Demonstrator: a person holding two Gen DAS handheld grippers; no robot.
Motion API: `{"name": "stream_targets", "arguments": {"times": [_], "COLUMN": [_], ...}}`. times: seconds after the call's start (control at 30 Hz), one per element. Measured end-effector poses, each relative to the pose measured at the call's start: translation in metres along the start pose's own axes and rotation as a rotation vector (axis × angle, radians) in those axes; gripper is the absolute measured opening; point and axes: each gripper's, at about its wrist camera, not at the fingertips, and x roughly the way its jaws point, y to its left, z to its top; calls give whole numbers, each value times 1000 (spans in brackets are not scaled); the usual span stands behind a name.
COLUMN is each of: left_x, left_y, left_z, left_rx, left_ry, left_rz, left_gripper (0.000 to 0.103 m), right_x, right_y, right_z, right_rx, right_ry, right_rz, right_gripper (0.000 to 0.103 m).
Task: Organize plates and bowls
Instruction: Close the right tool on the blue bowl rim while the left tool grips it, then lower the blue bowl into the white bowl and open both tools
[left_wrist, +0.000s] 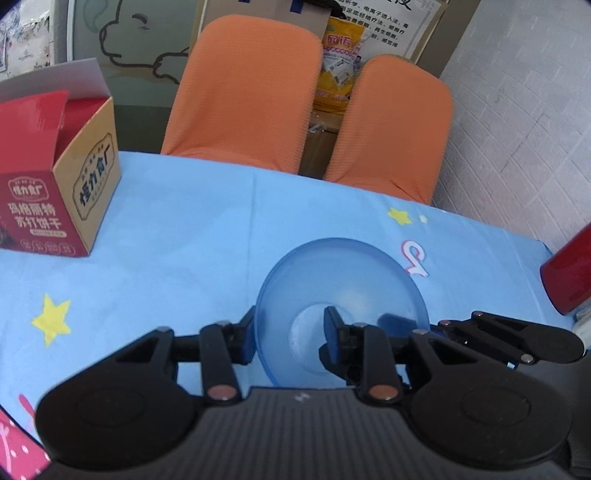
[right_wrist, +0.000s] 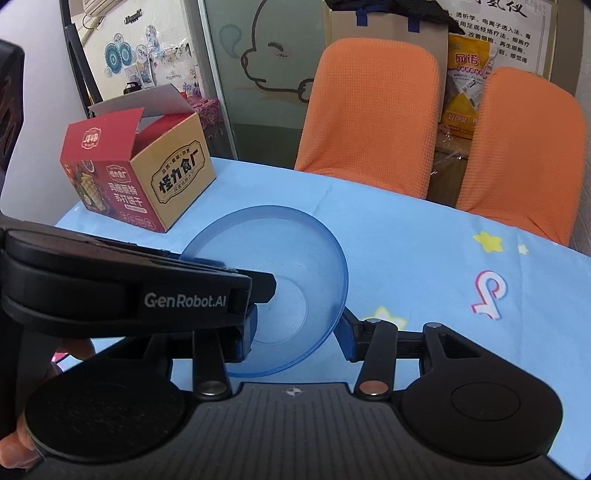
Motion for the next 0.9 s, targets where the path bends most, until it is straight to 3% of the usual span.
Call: {"name": "stream_targets", "arguments": {"times": [0.27, 0.57, 0.9], "left_x": [-40, -64, -48], "left_y": [-61, -127, -142], "left_z": [-63, -135, -166], "left_rx": [70, 158, 192], "left_ry": [12, 40, 74], "left_rz": [-82, -161, -136], "left_gripper": [28, 29, 30], "right_x": [-76, -158, -158], "right_y": [-5, -15, -19], "right_z": [-61, -139, -186], "right_rx": [46, 129, 197], "right_ry": [-10, -67, -99], "right_rz": [-54, -128, -145], "right_gripper": [81, 92, 96]}}
